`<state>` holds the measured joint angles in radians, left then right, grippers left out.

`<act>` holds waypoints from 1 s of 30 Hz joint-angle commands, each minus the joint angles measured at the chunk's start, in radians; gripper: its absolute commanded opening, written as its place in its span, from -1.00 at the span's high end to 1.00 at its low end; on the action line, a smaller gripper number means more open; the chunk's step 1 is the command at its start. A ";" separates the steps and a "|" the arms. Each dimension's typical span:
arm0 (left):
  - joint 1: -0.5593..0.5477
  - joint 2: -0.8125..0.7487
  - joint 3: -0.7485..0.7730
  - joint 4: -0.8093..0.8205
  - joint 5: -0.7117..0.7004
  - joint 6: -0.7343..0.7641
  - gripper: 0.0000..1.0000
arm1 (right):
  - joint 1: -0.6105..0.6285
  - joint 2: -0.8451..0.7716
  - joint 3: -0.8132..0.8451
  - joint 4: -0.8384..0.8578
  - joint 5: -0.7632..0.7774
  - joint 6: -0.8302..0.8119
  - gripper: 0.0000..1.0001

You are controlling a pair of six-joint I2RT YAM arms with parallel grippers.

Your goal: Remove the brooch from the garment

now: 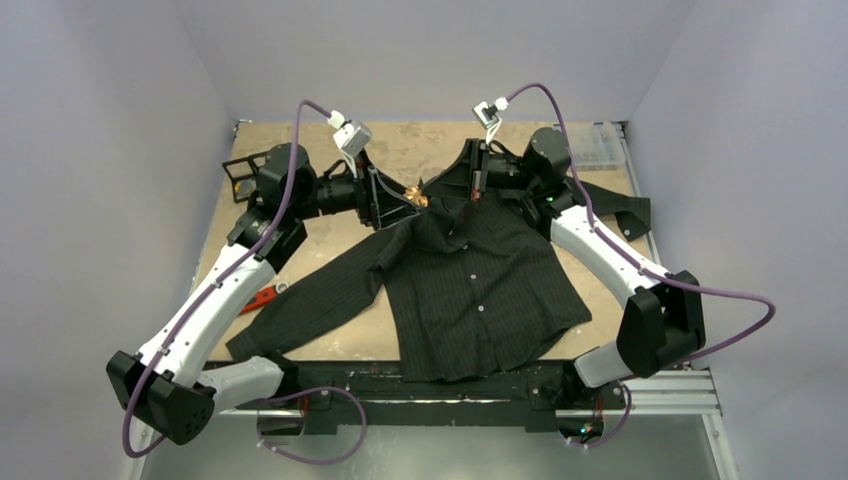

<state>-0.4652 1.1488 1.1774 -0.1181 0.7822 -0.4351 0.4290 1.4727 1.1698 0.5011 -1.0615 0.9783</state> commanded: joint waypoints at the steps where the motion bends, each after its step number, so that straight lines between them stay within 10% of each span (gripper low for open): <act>1: 0.003 -0.041 -0.018 0.055 -0.063 -0.039 -0.04 | -0.001 0.001 -0.001 0.030 0.014 0.004 1.00; 30: -0.018 0.008 0.018 0.022 -0.109 0.055 0.31 | 0.000 0.028 0.010 0.055 0.022 0.034 1.00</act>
<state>-0.4690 1.1488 1.1625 -0.1104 0.6880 -0.4294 0.4301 1.4921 1.1698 0.5144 -1.0603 0.9974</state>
